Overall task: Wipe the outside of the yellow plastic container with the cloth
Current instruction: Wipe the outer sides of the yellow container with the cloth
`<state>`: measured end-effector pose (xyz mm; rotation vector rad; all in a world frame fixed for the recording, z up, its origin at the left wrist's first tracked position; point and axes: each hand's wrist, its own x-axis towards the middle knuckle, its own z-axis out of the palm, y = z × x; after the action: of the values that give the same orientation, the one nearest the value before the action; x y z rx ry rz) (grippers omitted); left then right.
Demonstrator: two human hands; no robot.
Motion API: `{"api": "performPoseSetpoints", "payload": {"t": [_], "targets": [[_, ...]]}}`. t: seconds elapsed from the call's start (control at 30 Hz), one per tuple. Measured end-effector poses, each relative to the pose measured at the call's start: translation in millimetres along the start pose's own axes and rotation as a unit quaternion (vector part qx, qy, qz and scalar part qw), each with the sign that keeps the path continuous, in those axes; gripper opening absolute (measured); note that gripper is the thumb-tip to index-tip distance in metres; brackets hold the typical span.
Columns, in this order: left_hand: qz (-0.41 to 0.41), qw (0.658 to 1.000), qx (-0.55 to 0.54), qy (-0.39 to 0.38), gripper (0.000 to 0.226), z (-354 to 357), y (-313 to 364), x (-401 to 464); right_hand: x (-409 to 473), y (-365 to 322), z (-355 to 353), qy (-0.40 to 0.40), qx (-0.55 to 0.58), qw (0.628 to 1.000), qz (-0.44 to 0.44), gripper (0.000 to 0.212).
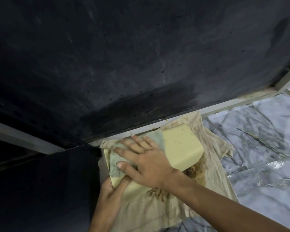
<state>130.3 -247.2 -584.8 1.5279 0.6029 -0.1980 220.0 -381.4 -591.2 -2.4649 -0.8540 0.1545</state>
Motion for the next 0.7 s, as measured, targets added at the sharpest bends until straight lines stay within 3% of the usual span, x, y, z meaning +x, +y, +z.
{"api": "performPoseSetpoints", "payload": {"t": [0.1,0.23,0.37,0.43,0.57,0.7], "targets": [[-0.023,0.998,-0.04,0.037,0.028,-2,-6,1,-13,36,-9,-0.024,-0.035,0.995,0.095,0.066],[-0.02,0.998,-0.028,0.044,0.035,0,-5,8,-32,93,-28,0.022,-0.05,0.974,0.222,0.064],[-0.011,0.999,-0.006,0.041,0.02,-2,-3,14,-34,90,-24,0.05,-0.036,0.949,0.308,0.067],[-0.01,0.999,0.004,0.038,0.019,-5,-3,14,-30,60,-12,0.053,-0.053,0.957,0.281,0.07],[0.019,0.999,0.036,0.002,0.023,-5,-1,13,-4,-6,5,0.061,-0.009,0.99,0.13,0.063],[0.031,0.999,0.039,-0.007,0.03,-1,6,13,3,-5,-2,0.048,-0.006,0.997,0.06,0.059]]}}
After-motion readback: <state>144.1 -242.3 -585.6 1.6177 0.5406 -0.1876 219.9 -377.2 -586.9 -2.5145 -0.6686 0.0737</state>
